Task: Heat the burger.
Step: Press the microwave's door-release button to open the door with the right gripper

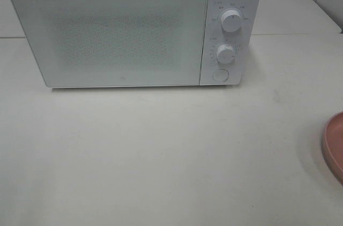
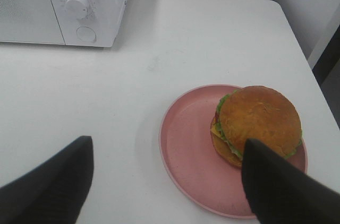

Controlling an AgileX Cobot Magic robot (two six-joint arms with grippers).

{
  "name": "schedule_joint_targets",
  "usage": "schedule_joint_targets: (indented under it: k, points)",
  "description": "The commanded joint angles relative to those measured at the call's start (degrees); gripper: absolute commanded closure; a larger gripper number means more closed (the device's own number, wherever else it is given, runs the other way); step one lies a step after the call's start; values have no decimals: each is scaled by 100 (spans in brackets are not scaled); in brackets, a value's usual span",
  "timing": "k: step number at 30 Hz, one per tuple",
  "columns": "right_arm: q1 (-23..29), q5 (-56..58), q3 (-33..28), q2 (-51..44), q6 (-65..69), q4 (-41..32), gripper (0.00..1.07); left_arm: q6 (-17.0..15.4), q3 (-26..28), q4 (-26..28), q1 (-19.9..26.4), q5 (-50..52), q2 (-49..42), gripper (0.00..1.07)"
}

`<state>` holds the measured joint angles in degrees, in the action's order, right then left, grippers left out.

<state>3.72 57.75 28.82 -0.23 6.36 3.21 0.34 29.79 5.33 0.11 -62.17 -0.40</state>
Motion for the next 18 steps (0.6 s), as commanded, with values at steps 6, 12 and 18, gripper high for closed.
schedule_joint_targets:
  k: [6, 12, 18]
  points:
    - [-11, -80, -17, -149, -46, -11, 32, 0, -11, 6, -29, 80, -120, 7]
    - [-11, -80, -17, -149, -46, -11, 32, 0, -11, 6, -29, 80, -120, 7]
    - [-11, -132, 52, -74, -46, -11, 32, 0, -11, 6, -29, 80, -120, 7]
